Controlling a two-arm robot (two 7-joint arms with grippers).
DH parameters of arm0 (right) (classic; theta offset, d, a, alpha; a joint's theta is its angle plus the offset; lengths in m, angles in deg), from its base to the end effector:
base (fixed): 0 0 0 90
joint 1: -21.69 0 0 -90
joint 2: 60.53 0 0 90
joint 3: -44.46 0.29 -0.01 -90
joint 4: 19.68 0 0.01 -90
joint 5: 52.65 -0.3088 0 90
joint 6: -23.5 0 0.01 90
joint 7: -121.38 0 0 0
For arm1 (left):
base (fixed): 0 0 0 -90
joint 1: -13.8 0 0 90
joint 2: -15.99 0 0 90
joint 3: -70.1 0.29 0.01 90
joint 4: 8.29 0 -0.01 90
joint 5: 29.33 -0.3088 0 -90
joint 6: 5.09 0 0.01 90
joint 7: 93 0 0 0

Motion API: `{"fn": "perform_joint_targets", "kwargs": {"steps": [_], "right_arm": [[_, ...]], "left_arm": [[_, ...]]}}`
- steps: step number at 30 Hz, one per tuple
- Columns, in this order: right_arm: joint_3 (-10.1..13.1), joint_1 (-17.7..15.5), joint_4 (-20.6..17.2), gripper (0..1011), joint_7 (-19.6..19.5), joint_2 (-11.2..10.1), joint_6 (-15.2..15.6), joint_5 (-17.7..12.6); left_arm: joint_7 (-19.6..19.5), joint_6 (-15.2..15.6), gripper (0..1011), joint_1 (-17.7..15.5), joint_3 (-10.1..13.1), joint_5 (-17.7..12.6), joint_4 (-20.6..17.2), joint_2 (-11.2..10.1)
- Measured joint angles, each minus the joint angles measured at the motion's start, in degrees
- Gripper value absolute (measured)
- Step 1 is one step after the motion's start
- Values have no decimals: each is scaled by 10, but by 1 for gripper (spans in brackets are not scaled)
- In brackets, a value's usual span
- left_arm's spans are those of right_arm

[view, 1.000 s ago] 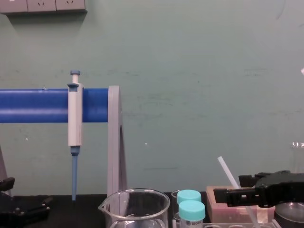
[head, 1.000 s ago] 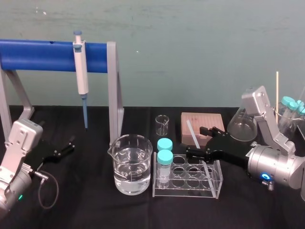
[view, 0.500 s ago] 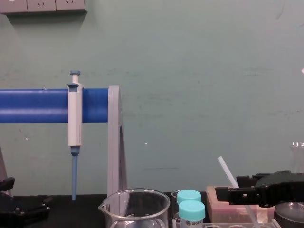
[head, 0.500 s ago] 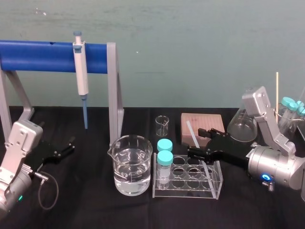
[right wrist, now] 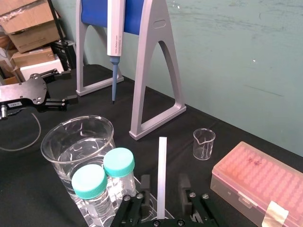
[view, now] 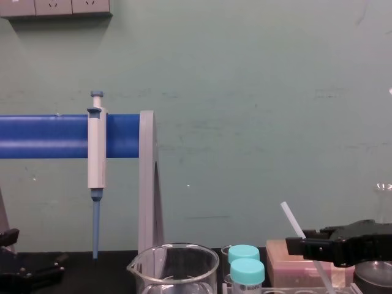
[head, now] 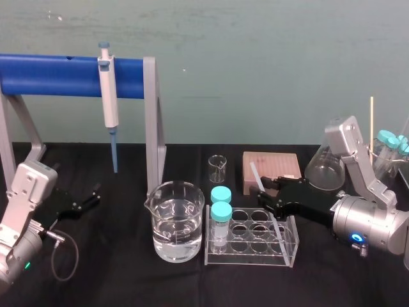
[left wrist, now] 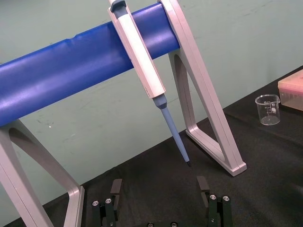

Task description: Pick up the stirring rod with one hand, then place it down.

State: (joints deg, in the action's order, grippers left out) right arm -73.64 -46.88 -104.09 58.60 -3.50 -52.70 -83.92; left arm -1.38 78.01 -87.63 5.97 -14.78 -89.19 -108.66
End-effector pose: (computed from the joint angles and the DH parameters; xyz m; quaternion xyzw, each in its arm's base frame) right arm 0.3998 -0.0516 -0.2336 -0.1221 0.0475 -0.3694 0.9200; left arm 0.3581 0.0827 -0.3023 0.1416 -0.1324 0.5799 0.7913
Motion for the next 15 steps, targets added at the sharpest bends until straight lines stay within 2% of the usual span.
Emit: {"fn": "perform_joint_targets", "kwargs": {"steps": [8, 9, 15], "right_arm": [[0, 0, 0, 162, 0, 0, 0, 0], [0, 0, 0, 101, 0, 0, 0, 0], [6, -3, 0, 72, 1, 3, -5, -4]], "left_arm": [[0, 0, 1000, 0, 0, 0, 0, 0], [0, 0, 1000, 0, 0, 0, 0, 0], [0, 0, 1000, 0, 0, 0, 0, 0]]}}
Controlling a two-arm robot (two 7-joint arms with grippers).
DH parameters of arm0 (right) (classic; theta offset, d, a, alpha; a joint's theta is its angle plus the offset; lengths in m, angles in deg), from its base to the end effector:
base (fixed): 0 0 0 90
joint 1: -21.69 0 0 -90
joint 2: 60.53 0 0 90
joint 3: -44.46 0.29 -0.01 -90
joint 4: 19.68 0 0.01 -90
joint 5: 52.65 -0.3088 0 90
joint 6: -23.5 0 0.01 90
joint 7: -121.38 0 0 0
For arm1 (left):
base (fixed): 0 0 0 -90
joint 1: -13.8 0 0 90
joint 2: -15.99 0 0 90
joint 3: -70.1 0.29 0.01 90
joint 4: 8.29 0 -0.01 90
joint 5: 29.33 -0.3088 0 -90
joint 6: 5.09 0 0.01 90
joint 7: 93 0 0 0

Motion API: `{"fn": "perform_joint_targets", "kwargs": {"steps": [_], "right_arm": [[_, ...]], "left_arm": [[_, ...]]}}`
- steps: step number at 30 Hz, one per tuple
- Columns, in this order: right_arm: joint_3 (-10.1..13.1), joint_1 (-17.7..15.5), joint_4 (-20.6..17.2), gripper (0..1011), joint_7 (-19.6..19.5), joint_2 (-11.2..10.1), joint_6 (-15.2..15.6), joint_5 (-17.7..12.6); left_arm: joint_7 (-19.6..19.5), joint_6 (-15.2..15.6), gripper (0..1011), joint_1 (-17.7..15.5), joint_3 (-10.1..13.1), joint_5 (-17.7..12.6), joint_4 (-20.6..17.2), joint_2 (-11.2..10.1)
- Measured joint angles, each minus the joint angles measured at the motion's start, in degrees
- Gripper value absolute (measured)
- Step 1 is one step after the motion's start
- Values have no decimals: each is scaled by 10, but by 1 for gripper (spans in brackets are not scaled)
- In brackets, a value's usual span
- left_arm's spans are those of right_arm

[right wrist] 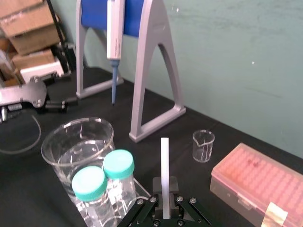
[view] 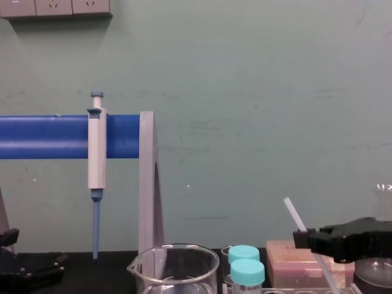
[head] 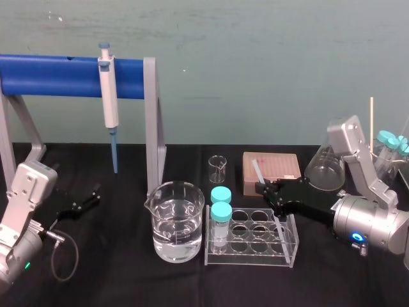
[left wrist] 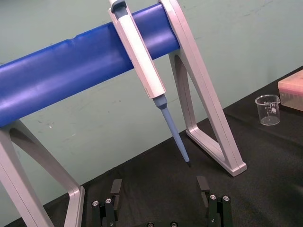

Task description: Pick up the stirring rod with one hand, then place it down.

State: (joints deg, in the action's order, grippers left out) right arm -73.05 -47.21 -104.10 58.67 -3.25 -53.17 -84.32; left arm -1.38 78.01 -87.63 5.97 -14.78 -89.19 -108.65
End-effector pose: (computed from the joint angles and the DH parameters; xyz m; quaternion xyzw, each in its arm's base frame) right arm 0.3994 -0.0524 -0.2339 -0.1134 0.0485 -0.3712 0.9203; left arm 0.3581 0.0826 -0.3023 0.1415 -0.1324 0.5799 0.7913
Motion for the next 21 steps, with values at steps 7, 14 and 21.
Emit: {"fn": "perform_joint_targets", "kwargs": {"steps": [7, 14, 21], "right_arm": [[23, -20, -6, 72, 6, 9, -37, -20], [42, -47, -19, 72, 15, 10, -88, -30], [57, -84, -35, 72, 25, 4, -173, -8]], "left_arm": [[0, 0, 1000, 0, 0, 0, 0, 0], [0, 0, 1000, 0, 0, 0, 0, 0], [0, 0, 1000, 0, 0, 0, 0, 0]]}}
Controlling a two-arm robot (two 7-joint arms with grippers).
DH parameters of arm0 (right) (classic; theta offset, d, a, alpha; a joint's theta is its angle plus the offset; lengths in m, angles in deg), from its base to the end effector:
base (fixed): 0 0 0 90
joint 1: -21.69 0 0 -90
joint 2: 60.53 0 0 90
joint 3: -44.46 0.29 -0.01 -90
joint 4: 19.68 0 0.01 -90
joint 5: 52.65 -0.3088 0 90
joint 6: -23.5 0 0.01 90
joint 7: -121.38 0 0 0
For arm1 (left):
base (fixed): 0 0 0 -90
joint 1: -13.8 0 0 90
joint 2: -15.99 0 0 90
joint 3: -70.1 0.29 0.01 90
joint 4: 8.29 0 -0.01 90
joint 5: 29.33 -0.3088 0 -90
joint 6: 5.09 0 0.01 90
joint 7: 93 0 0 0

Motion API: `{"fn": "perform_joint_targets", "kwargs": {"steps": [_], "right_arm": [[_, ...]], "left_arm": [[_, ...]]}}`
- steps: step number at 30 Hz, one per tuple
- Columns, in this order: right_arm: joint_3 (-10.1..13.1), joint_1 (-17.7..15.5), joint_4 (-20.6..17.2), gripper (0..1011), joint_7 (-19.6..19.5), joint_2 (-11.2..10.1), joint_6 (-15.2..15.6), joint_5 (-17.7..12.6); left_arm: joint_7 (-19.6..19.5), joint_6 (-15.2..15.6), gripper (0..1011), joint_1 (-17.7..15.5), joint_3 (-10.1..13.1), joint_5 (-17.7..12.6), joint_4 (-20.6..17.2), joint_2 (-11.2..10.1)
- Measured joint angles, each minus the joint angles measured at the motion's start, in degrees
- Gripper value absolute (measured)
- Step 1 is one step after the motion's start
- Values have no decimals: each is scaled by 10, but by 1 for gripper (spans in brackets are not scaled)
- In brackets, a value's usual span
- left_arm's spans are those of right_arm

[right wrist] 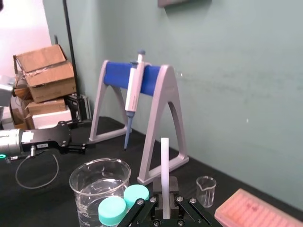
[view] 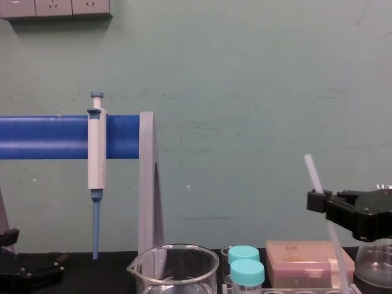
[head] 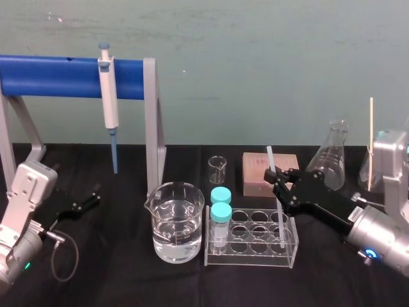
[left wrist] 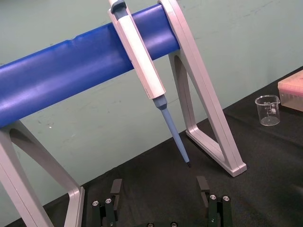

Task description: Pick up the stirring rod with one hand, then place it down.

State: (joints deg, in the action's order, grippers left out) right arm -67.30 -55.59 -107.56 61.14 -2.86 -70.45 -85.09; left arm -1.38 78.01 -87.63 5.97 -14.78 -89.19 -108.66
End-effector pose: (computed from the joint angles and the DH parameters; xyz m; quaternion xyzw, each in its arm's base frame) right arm 0.3697 -0.0639 -0.2527 0.0015 -0.0305 -0.3671 0.9297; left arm 0.3581 0.0827 -0.3023 0.1416 -0.1324 0.5799 0.7913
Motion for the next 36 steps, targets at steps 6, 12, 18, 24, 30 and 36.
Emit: {"fn": "perform_joint_targets", "kwargs": {"steps": [6, 12, 18, 24, 30, 36], "right_arm": [[20, -35, -4, 72, 0, 12, -72, 14], [38, -47, 3, 72, -7, 37, -118, 16], [55, -41, -8, 72, -12, 48, -129, 23], [84, -20, -43, 72, -7, 49, -100, -6], [99, 1, -49, 72, -1, 48, -84, -16], [102, 17, -38, 72, 1, 47, -76, -14]], "left_arm": [[0, 0, 1000, 0, 0, 0, 0, 0], [0, 0, 1000, 0, 0, 0, 0, 0], [0, 0, 1000, 0, 0, 0, 0, 0], [0, 0, 1000, 0, 0, 0, 0, 0], [0, 0, 1000, 0, 0, 0, 0, 0], [0, 0, 1000, 0, 0, 0, 0, 0]]}}
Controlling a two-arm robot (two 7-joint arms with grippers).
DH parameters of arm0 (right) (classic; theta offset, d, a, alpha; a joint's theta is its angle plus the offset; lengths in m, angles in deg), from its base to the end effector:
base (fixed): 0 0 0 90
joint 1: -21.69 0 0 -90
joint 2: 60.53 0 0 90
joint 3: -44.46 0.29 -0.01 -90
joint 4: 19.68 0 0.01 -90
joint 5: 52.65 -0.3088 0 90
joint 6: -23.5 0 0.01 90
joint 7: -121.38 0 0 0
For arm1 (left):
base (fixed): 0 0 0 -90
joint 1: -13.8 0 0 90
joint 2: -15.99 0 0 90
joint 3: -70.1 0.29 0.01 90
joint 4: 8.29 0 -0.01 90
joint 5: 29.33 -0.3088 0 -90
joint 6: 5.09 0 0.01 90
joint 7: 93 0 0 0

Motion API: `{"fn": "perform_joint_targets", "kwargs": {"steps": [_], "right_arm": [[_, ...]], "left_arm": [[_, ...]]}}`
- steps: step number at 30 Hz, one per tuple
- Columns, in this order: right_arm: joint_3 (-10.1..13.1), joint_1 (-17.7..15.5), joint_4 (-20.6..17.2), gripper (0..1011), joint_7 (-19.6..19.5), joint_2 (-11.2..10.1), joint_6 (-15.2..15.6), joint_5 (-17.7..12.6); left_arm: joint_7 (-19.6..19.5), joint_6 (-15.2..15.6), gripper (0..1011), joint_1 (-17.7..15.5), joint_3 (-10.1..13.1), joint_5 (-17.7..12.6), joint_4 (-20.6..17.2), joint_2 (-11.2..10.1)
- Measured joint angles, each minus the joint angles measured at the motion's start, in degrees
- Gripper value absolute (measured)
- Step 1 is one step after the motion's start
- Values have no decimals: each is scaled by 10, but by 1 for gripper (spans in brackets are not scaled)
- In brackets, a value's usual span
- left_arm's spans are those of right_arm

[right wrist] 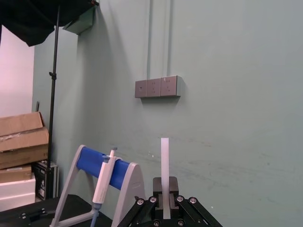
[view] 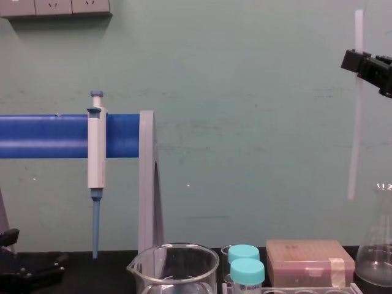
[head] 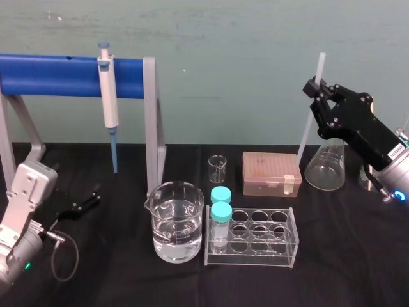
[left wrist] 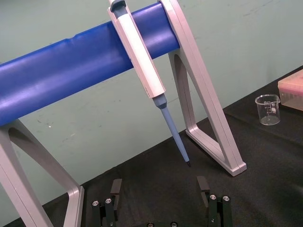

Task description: Pick up the stirring rod with one hand, then place it down.

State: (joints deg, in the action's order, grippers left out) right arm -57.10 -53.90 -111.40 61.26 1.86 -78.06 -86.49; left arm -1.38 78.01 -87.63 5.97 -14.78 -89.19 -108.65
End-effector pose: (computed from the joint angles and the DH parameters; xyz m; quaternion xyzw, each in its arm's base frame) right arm 0.3833 -0.0764 -0.1967 0.1390 -0.1339 -0.4065 0.8930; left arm 0.3581 0.0826 -0.3023 0.1415 -0.1324 0.5799 0.7913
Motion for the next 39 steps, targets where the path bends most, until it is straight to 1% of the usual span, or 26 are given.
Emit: {"fn": "perform_joint_targets", "kwargs": {"steps": [9, 39], "right_arm": [[-3, 10, 11, 72, 8, 3, 2, 1], [-8, 9, 22, 72, 16, 4, 5, -11]], "left_arm": [[0, 0, 1000, 0, 0, 0, 0, 0], [0, 0, 1000, 0, 0, 0, 0, 0]]}}
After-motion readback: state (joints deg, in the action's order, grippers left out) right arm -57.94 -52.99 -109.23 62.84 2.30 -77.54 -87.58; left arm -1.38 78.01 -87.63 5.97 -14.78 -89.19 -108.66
